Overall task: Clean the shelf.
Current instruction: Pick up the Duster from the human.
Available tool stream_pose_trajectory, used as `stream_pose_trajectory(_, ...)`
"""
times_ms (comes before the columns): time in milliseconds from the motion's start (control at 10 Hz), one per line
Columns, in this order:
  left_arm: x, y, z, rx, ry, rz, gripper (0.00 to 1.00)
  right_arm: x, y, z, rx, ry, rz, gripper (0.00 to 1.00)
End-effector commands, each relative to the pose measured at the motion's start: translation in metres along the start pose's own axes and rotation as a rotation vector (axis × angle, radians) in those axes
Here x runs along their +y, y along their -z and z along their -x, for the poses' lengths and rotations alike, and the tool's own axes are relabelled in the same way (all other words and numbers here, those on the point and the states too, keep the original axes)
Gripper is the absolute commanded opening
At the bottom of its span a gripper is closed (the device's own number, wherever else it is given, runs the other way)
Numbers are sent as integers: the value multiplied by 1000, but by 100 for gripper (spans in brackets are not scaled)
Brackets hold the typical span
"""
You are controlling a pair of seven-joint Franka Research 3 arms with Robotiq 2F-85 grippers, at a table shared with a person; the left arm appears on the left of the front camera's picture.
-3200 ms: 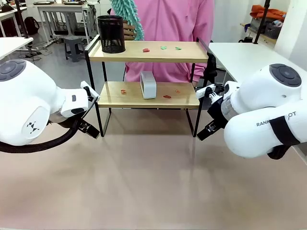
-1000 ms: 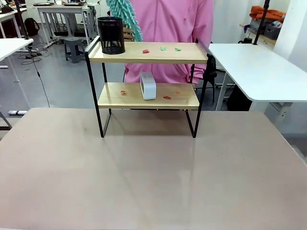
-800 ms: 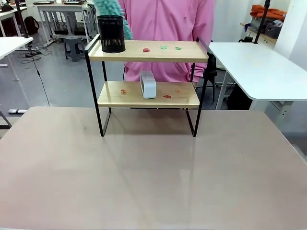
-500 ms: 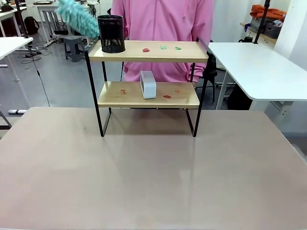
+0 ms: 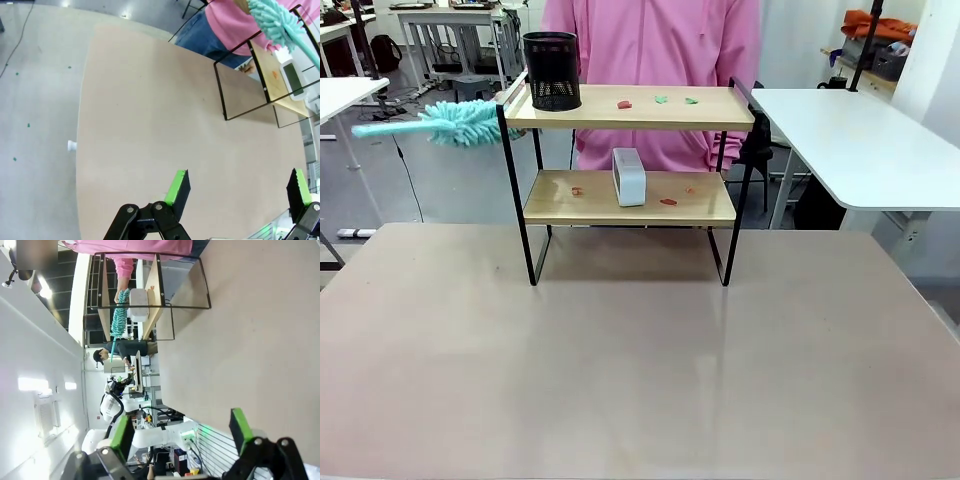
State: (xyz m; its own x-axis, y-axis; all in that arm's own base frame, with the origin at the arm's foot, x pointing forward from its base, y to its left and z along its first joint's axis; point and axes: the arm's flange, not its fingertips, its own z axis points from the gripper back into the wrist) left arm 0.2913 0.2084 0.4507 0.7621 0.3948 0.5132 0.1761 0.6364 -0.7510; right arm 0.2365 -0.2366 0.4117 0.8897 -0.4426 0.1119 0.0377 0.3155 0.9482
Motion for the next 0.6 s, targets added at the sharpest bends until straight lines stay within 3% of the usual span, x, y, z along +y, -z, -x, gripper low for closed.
stream_pose_trajectory(0,-1,-2,-18,20,-80,14,100,-1,0,0,0,-31,-9,100)
stream_pose_trajectory(300,-34,37,-116,52,-390,7,100,-1,0,0,0,-31,-9,100)
stream_pose_trajectory(500,-41,79,-168,105,-489,42,100,-1,0,0,0,-31,-9,100)
